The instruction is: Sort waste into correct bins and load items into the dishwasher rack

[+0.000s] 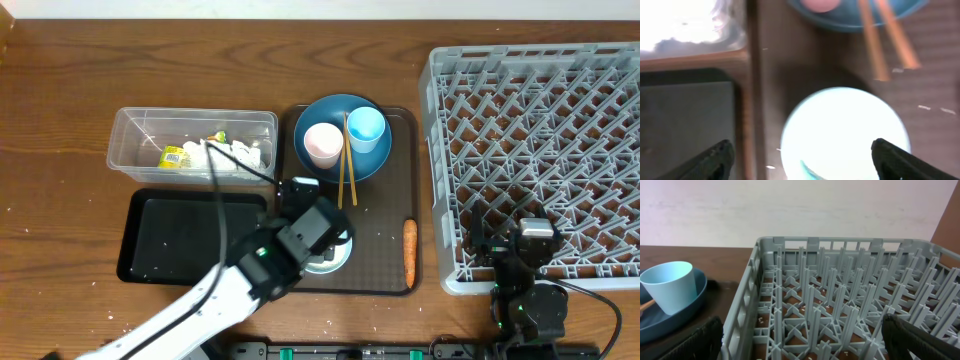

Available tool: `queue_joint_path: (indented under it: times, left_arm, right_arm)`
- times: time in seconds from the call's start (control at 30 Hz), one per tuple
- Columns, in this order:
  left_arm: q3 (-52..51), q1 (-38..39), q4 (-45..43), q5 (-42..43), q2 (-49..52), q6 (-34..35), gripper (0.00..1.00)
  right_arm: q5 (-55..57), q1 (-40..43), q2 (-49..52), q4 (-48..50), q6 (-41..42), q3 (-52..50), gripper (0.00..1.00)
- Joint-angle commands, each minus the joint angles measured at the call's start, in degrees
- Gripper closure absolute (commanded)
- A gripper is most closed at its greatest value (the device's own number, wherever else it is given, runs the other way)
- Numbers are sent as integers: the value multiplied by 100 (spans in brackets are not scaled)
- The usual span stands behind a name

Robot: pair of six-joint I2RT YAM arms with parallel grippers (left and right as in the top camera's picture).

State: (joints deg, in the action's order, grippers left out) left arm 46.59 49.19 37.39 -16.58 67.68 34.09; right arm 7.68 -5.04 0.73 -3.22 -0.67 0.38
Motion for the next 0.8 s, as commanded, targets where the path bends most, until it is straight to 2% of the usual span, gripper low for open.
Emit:
queue_joint_path:
  times: [0.0,0.07,0.13,0.17,0.2,0.4,0.77]
  left_arm:
    - [109,-26,-63,835,-354,-48,14]
    - [109,-26,-201,1314,-487,-46,29]
    - [109,-24,-372,1880,-522,-39,51]
    - [107,-20,-431,2083,-518,-37,58]
    - [105,-7,-474,2234,-501,-39,61]
    - [101,317,-560,2299,-184,-35,61]
    - [101,706,-804,2173,973,74,62]
  right_arm:
    - [44,20,-2,-22,-26,-7,1]
    - [44,20,-2,-22,-26,-7,1]
    - [44,20,-2,-22,-26,-7,1]
    - [44,20,-2,-22,-26,-7,1]
    - [44,20,-2,-22,-26,-7,1]
    - [44,20,-2,-22,-24,-7,1]
    - [44,20,-2,-22,-26,-7,1]
